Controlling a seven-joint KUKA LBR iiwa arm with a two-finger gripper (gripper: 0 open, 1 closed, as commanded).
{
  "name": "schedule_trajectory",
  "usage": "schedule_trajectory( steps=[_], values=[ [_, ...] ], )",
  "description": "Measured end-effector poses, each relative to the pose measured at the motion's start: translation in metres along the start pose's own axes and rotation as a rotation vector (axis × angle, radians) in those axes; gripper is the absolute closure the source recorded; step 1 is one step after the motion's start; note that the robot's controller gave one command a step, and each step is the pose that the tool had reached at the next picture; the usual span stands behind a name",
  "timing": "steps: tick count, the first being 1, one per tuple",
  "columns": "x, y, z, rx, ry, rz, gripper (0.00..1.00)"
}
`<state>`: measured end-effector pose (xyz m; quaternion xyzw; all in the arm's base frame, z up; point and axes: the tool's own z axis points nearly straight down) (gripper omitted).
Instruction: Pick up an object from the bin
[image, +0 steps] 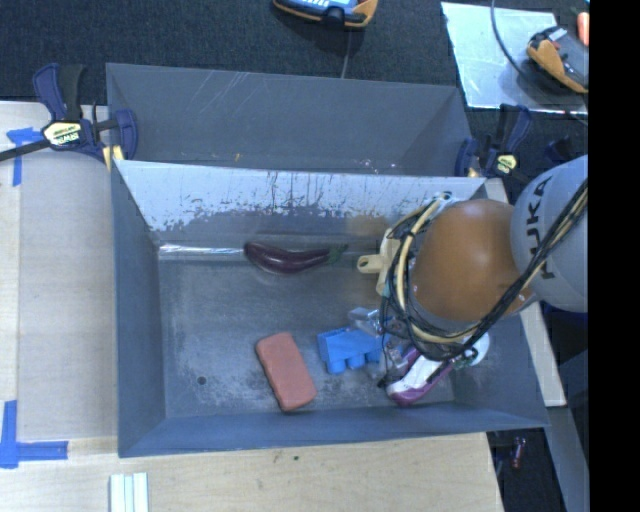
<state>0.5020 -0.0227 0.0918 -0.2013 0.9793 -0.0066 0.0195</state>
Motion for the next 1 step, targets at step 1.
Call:
schedule_trajectory(
  steps=[1],
  values=[
    [-0.0063, 0.0027, -0.0991, -0.003, 0.005, -0.038, 1.00]
  ],
)
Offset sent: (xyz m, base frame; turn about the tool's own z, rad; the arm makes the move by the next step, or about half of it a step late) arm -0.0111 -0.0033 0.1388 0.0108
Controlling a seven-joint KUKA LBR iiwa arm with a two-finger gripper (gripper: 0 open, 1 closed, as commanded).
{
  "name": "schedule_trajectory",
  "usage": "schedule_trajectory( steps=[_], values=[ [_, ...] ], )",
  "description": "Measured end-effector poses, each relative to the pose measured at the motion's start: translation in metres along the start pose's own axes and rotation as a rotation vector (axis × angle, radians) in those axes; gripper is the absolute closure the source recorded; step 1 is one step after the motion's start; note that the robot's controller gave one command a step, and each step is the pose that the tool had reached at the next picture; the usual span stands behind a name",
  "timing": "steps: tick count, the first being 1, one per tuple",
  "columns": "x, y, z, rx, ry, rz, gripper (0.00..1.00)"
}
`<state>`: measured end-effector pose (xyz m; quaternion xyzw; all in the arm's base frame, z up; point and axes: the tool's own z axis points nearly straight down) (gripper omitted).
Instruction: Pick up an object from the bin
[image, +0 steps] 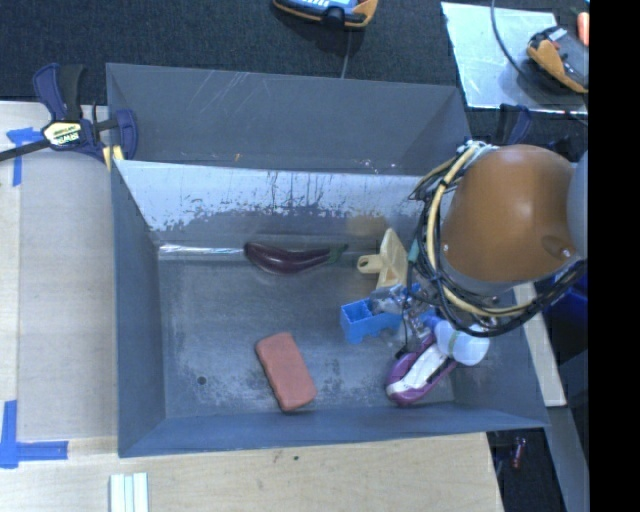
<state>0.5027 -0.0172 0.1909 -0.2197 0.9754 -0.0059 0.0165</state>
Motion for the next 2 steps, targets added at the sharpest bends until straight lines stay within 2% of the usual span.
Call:
schedule_trajectory(
  steps=[1, 2],
  values=[
    [0.013, -0.004, -0.041, 0.000, 0.000, 0.051, 1.00],
    [0.019, -0.037, 0.016, 0.002, -0.004, -0.106, 1.00]
  ],
)
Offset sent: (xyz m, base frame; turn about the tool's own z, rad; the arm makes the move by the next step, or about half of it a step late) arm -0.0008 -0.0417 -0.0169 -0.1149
